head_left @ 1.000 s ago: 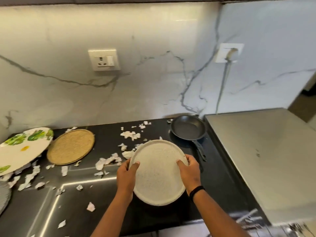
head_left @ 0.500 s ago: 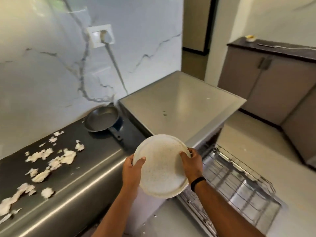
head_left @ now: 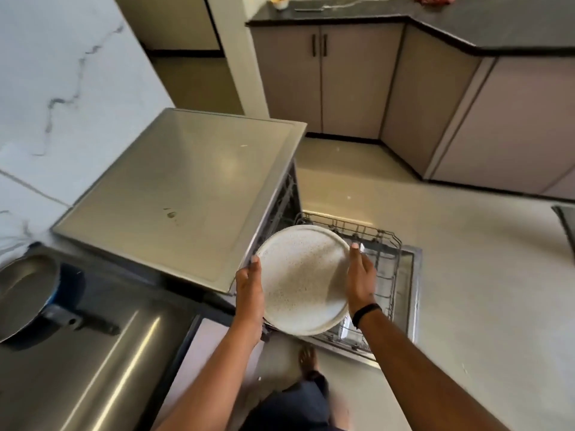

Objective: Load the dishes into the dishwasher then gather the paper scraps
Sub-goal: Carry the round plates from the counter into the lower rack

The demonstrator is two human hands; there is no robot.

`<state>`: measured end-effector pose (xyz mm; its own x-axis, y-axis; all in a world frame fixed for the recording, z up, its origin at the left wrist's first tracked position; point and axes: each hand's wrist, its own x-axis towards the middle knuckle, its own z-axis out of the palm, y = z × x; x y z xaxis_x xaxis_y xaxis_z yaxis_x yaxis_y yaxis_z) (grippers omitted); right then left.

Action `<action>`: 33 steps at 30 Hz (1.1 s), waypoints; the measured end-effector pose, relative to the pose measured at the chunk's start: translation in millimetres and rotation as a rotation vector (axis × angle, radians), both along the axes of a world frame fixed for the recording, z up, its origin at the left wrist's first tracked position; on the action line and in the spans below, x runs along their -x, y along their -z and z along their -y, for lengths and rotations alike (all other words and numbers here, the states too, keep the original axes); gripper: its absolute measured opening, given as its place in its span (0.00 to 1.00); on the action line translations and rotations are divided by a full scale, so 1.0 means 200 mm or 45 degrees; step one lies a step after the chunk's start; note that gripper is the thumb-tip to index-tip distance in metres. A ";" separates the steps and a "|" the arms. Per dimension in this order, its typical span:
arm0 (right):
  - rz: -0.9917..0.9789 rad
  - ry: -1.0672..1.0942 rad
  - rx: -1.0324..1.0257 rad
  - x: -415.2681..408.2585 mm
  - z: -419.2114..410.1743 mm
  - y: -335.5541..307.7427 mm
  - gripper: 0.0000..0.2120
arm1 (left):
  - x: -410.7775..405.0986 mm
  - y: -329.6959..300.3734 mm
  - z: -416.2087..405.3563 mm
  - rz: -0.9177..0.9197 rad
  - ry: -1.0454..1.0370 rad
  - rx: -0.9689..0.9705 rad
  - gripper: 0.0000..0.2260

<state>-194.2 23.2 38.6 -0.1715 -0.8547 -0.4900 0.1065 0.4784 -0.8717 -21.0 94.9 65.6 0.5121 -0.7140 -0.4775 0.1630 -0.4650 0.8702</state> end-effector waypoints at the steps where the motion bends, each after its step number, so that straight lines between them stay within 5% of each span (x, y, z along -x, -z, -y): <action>1: 0.020 0.030 -0.015 0.02 0.02 0.01 0.24 | 0.02 0.02 0.05 -0.025 0.028 -0.001 0.39; 4: 0.055 0.117 -0.047 0.06 0.11 0.08 0.24 | 0.07 0.09 0.20 -0.082 0.118 -0.085 0.51; 7: 0.007 0.209 -0.114 0.07 0.20 0.16 0.26 | 0.08 0.19 0.34 -0.137 0.136 -0.114 0.48; 11: -0.038 0.285 -0.178 0.02 0.30 0.31 0.16 | 0.05 0.43 0.47 -0.148 0.215 -0.202 0.56; 15: -0.035 0.294 -0.315 0.00 0.37 0.52 0.12 | 0.05 0.53 0.57 -0.066 0.202 -0.227 0.47; 19: -0.014 0.182 -0.462 -0.01 0.41 0.79 0.11 | -0.01 0.84 0.63 0.016 0.097 -0.360 0.56; 21: -0.020 0.124 -0.531 -0.01 0.41 0.94 0.11 | -0.02 0.97 0.66 0.025 0.044 -0.380 0.51; 28: -0.089 -0.093 -0.743 -0.07 0.35 1.41 0.08 | -0.07 1.39 0.74 0.109 -0.117 -0.295 0.10; 33: -0.089 -0.400 -0.866 -0.10 0.26 1.73 0.13 | -0.13 1.65 0.71 0.210 -0.224 -0.367 0.08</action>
